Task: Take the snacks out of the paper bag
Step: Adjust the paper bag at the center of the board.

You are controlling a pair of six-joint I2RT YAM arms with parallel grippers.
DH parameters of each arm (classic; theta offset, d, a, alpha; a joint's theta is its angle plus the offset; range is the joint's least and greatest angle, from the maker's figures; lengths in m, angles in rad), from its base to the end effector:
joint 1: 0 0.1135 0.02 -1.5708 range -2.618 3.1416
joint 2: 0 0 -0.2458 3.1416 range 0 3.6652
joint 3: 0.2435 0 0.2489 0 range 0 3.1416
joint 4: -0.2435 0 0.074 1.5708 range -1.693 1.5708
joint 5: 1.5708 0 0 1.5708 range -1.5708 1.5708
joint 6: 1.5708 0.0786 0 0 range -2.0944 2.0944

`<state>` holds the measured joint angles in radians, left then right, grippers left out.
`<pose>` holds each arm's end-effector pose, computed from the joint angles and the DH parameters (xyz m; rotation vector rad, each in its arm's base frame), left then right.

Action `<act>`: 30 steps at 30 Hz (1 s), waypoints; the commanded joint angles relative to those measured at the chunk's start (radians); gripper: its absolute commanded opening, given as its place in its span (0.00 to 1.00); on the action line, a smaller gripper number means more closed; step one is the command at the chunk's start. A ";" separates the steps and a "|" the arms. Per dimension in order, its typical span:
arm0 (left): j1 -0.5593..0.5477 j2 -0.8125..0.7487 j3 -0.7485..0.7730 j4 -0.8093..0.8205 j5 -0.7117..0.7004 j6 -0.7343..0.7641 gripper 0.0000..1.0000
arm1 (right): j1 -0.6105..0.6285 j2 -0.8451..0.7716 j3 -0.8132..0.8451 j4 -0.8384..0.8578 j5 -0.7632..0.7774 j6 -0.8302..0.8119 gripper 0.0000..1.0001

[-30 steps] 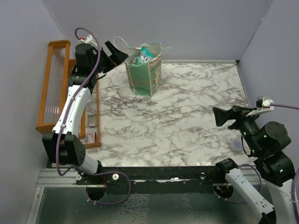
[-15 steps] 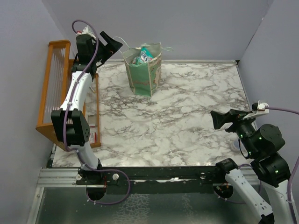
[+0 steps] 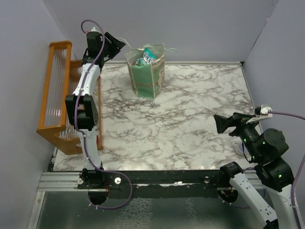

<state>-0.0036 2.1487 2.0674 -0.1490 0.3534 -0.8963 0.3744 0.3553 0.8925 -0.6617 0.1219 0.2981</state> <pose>0.5436 -0.0292 0.3259 -0.5695 1.8042 -0.9470 0.1126 0.0340 0.3553 0.0268 1.7101 0.3990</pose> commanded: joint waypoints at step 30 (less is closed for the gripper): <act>0.024 -0.267 -0.375 0.436 0.331 -0.219 0.00 | 0.009 -0.021 -0.027 0.037 -0.040 0.034 0.99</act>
<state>0.0116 2.0209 1.7973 0.1036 0.5961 -1.0554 0.3744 0.3332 0.8742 -0.6498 0.1150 0.3122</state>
